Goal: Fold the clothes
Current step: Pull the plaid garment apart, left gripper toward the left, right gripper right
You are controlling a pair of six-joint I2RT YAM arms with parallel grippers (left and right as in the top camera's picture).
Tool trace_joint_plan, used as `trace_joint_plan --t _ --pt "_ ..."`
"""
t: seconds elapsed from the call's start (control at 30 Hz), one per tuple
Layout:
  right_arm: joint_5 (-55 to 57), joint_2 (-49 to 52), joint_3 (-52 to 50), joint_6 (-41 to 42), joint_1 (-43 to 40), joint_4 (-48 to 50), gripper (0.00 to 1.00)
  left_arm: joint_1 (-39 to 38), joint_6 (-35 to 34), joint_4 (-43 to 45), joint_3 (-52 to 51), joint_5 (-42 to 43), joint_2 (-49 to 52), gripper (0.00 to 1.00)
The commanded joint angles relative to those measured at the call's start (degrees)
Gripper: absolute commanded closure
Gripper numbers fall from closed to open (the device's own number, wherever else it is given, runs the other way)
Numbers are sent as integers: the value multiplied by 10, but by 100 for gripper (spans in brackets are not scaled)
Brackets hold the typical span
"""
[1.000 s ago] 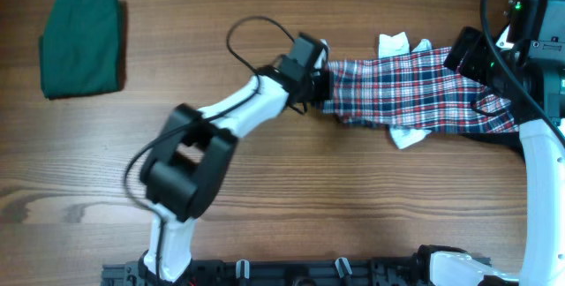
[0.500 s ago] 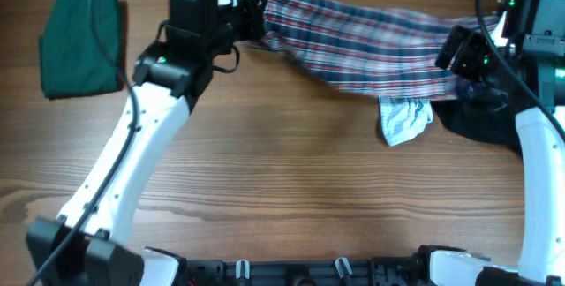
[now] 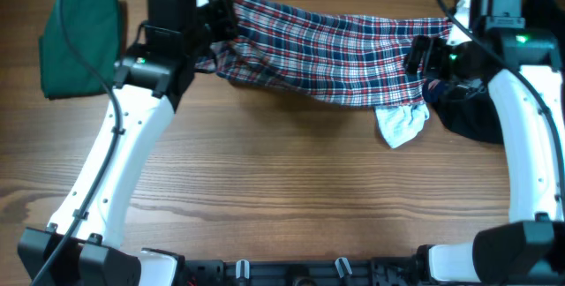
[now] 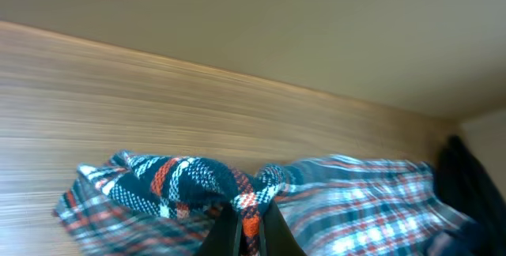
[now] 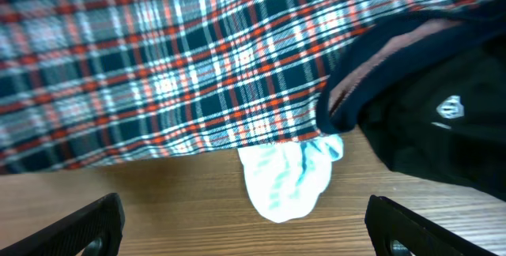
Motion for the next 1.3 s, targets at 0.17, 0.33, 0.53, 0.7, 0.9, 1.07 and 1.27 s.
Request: trace_joint_plan --t 0.17,0.33,0.53,0.7,0.9,1.07,1.27 --pt "-13 33 0 -7 6 28 2 96 14 -10 4 -33 -14 96" --pt "-13 43 0 -7 7 42 2 119 22 -12 4 -32 -13 96" --pt "-8 91 0 -9 12 60 3 120 22 -30 4 -48 -10 96" --pt "-7 129 0 -8 12 85 4 120 22 -41 4 -54 -10 96" --pt "-16 149 0 -9 17 67 11 120 22 -42 4 -67 -10 96" --pt "-35 149 -9 -39 42 25 12 120 22 -42 4 -67 -10 96" --pt "-23 149 -92 -5 71 60 12 120 22 -45 4 -67 -10 96"
